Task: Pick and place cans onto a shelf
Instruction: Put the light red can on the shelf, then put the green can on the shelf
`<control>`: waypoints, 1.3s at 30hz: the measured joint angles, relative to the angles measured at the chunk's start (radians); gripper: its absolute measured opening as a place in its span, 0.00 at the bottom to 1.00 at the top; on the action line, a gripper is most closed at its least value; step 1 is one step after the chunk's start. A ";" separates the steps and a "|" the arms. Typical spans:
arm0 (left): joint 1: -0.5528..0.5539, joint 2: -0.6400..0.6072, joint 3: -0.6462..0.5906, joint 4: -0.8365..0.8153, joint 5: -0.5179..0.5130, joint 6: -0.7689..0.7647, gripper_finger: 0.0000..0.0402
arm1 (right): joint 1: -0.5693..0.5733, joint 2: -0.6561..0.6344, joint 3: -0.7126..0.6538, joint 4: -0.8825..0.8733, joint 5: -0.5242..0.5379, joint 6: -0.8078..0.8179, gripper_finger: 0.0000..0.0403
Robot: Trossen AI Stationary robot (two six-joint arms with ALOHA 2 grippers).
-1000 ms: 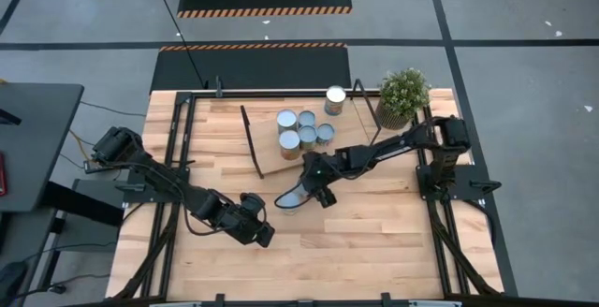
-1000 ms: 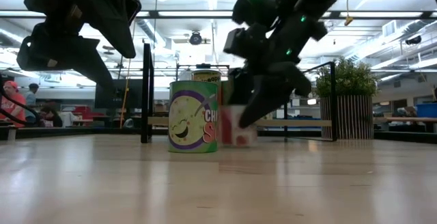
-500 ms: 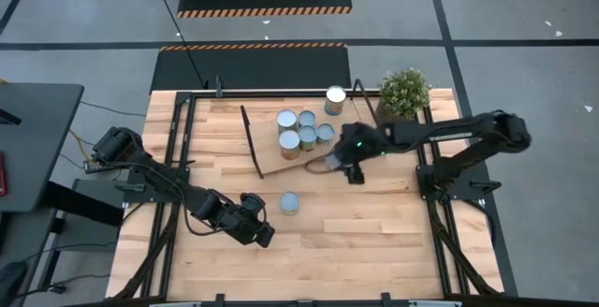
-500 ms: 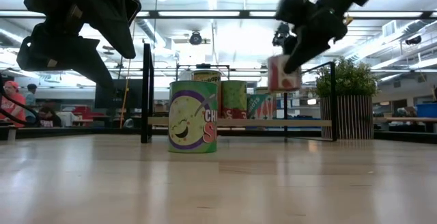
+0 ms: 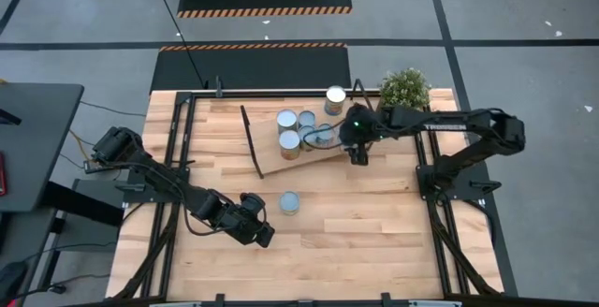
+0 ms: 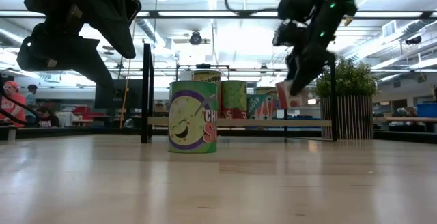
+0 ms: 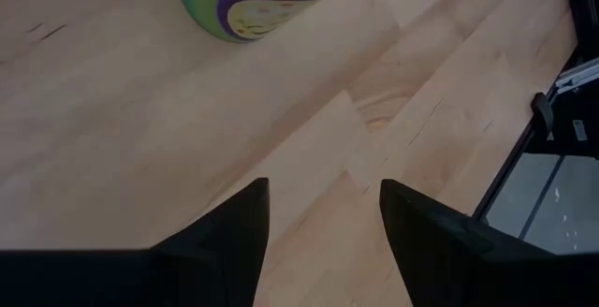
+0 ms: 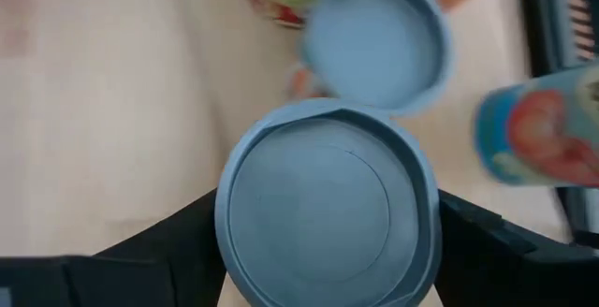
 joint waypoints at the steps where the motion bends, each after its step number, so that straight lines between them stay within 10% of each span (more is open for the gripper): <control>1: 0.000 0.000 0.000 0.000 0.000 0.000 0.52 | -0.013 0.018 0.010 0.005 0.020 -0.015 0.74; 26: -0.010 0.000 0.000 0.000 0.023 -0.009 0.52 | -0.097 0.117 0.247 -0.209 0.102 -0.109 0.97; 39: -0.010 0.000 0.000 0.000 -0.102 -0.026 0.52 | 0.115 0.123 0.339 -0.062 -0.162 -0.027 0.95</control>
